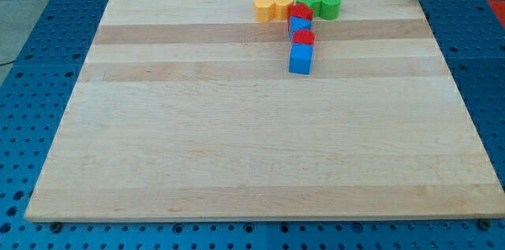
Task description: Point your arm to the green circle
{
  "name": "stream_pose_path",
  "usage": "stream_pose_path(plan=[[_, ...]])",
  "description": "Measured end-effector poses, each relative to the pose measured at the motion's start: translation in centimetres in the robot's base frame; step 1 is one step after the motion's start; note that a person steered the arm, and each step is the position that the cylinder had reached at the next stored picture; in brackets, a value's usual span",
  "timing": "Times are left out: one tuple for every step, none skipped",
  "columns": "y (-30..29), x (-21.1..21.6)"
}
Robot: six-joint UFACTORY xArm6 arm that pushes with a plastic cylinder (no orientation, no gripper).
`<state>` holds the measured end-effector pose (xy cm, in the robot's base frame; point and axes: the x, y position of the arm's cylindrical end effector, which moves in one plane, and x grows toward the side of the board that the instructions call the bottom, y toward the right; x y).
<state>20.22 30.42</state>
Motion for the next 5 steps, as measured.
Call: stream_pose_path(plan=[[-0.3, 0.0], [-1.8, -0.6], [-3.8, -1.1], [-6.3, -1.0], [-9.5, -1.1]])
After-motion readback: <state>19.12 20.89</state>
